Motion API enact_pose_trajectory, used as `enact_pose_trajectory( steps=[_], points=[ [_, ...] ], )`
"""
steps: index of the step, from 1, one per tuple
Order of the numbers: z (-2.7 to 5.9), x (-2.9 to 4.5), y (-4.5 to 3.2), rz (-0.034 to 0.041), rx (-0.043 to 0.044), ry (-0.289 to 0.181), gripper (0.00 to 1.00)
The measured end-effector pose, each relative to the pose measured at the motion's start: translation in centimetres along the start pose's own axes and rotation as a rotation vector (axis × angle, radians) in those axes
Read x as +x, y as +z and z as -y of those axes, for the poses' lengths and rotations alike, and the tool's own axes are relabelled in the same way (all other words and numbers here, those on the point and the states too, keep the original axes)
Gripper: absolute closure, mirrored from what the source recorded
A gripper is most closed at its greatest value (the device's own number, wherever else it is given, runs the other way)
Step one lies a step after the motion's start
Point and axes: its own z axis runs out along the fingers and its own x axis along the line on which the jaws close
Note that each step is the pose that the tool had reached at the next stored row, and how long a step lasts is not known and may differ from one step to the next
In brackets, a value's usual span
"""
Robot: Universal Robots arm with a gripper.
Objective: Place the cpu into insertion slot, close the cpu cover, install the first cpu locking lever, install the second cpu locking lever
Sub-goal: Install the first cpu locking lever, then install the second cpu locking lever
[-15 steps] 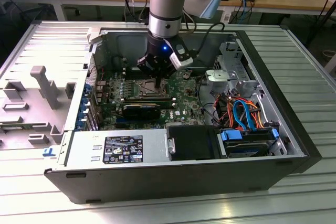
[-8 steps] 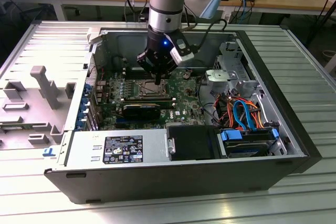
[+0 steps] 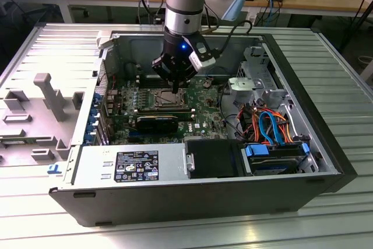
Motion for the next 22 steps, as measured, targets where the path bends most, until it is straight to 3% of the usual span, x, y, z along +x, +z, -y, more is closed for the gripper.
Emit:
enact_pose_trajectory(
  steps=[11, 14, 16, 22],
  points=[
    [0.03, -0.01, -0.03, -0.0002, 0.0003, 0.0, 0.89],
    [0.35, -0.82, -0.04, -0.0014, 0.0003, 0.0, 0.89],
    [0.66, -1.5, -0.02, -0.0026, 0.0003, 0.0, 0.89],
    [2.65, -1.43, 0.24, -0.003, 0.0052, 0.001, 0.89]
  ],
)
